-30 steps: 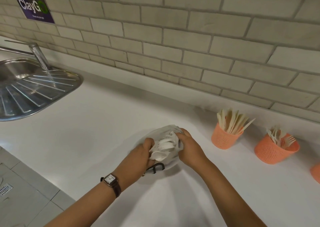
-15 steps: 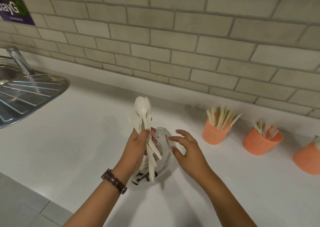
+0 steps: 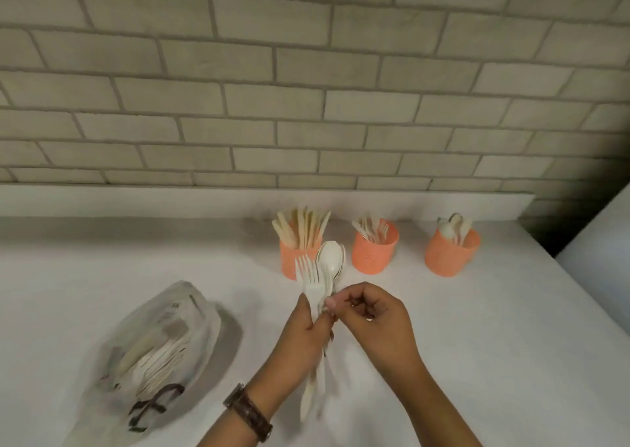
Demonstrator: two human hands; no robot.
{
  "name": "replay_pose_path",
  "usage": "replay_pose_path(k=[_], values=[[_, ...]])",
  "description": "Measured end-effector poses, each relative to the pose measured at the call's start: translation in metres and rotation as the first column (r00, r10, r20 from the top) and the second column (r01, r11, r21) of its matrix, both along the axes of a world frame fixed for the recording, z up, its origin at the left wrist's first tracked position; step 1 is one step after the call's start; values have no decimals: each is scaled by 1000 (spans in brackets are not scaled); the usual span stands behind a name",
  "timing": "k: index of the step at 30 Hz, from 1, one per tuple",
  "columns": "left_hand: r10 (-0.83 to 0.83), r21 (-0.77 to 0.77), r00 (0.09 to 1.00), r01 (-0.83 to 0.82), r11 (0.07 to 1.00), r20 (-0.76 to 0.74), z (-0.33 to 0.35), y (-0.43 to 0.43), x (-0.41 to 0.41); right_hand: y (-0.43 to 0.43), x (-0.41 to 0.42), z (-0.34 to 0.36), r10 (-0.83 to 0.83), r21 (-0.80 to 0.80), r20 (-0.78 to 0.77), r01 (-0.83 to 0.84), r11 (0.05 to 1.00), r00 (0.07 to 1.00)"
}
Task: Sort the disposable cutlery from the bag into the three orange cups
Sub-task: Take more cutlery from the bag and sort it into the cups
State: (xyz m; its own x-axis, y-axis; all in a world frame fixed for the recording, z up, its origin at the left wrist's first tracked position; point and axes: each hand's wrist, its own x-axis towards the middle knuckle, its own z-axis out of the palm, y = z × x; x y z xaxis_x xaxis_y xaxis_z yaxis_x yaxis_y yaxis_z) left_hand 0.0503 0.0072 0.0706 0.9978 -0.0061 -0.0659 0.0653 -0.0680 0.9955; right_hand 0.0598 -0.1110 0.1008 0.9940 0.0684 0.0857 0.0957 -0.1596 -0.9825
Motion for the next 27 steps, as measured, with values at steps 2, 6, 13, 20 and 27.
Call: replay_pose_path(k=[2,6,13,20,27], values=[[5,53,1000,-5,999,-7,-4,-29,11,-22,7,0,-62,-14,-9,62,998,998],[16,88,1000,-18,996,16,-9,-85,29,-70,27,-1,-148,-33,-35,147,989,988],[45,172,999,-47,984,18,-10,-157,54,-144,61,1,-66,143,-262,107,984,963],[54,236,998,-55,970,8,-15,-206,65,-192,97,12,-39,184,-294,96,978,955],[185,68,970,-176,982,-158,-22,-194,66,-197,165,59,-91,471,-98,126,873,991]])
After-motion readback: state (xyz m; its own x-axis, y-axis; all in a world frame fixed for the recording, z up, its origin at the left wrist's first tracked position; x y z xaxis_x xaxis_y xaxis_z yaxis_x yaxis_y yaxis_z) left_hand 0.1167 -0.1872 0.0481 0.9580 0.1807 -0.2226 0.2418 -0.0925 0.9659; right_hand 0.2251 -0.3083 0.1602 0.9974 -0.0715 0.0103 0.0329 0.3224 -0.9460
